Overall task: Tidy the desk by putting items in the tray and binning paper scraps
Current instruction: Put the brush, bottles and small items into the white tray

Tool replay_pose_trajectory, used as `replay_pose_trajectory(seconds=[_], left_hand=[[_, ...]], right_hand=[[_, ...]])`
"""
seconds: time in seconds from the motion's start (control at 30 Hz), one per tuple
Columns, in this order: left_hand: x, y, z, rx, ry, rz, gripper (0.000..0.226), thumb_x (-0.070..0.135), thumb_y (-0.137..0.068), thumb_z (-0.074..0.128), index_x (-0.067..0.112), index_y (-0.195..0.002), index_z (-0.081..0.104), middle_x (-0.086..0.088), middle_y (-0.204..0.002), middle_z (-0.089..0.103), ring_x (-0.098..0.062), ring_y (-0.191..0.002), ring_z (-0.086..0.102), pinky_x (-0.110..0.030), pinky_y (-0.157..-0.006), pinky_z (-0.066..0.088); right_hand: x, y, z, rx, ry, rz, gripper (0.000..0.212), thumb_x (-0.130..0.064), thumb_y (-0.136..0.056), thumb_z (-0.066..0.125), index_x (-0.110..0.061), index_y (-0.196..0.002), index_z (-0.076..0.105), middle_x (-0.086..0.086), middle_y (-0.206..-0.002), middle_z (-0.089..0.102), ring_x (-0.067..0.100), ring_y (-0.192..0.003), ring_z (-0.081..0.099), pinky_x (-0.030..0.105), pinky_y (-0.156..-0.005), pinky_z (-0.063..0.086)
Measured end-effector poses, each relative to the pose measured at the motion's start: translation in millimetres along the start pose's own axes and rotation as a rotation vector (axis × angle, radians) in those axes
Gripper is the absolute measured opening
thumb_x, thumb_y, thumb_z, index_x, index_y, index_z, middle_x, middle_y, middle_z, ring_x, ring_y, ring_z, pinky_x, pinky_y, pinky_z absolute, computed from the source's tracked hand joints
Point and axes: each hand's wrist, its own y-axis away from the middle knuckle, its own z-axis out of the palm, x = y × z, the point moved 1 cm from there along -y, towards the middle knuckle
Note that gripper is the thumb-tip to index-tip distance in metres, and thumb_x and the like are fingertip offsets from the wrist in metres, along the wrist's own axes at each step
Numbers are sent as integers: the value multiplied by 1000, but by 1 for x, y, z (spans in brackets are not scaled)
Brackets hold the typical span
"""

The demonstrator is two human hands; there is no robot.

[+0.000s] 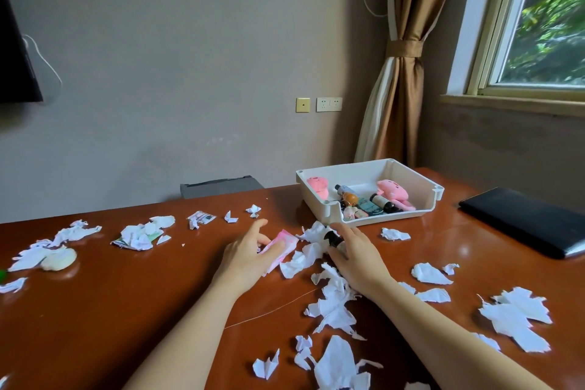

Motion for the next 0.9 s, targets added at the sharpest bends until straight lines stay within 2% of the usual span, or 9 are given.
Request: replay_pose_trajectory(seconds=[0.1,0.2,0.33,0.47,0.57,0.63,0.77,0.83,0.9], left_hand=[[0,-3,1,36,2,2,70,59,-81,58,31,-141,33,14,-111,59,-9,-107,52,-31,-86,54],[-2,-3,1,37,-60,5,70,55,-78,65,33,-138,35,11,-115,58,-14,-110,54,-37,-89,55],[-4,-4,2,47,-171,40,66,48,-79,67,33,-136,38,4,-129,54,-17,-118,50,-38,-97,49],[-2,-3,3,73,-238,80,51,43,-84,65,28,-129,47,5,-124,56,-13,-112,51,-24,-90,46],[-3,-4,0,129,-79,76,38,32,-83,69,21,-117,57,2,-114,64,-12,-98,60,-26,-79,57],[0,-2,-3,164,4,69,29,24,-85,67,17,-112,59,0,-112,65,-9,-91,59,-20,-71,55],[9,-1,-11,201,106,33,32,25,-90,61,13,-119,57,-6,-120,62,-13,-101,56,-15,-66,47],[18,0,-18,192,172,-27,41,29,-91,59,11,-127,53,-9,-125,59,-19,-107,57,-19,-68,48],[28,2,-23,133,226,-81,43,30,-91,59,11,-129,51,-8,-126,58,-22,-113,57,-24,-71,51]], right_hand=[[-4,1,0,46,-47,-41,48,-18,-96,49,-26,-140,32,3,-142,41,19,-118,53,24,-92,46],[-7,4,-3,143,-68,-80,46,-21,-96,47,-24,-140,32,1,-140,41,14,-113,54,17,-89,43],[-8,8,-8,258,-46,-81,40,-22,-97,45,-20,-137,41,-1,-138,48,16,-126,44,22,-103,33],[-8,9,-9,349,-16,-97,33,-20,-95,51,-21,-128,53,0,-125,60,16,-114,47,26,-94,39],[-8,10,-10,366,-98,-105,29,-21,-92,56,-19,-121,59,-2,-112,64,13,-104,52,24,-86,46],[-8,11,-11,345,-171,-81,27,-23,-92,57,-19,-119,59,-5,-111,63,11,-103,55,22,-87,48],[-14,11,-25,291,-280,-38,24,-25,-91,58,-16,-113,64,-6,-105,66,8,-93,59,22,-83,52],[-17,9,-37,245,-267,-51,20,-23,-92,58,-14,-107,67,-3,-96,67,10,-85,61,22,-77,53],[-21,7,-50,221,-220,-65,20,-21,-92,57,-12,-107,68,-1,-97,68,9,-83,60,15,-73,50]])
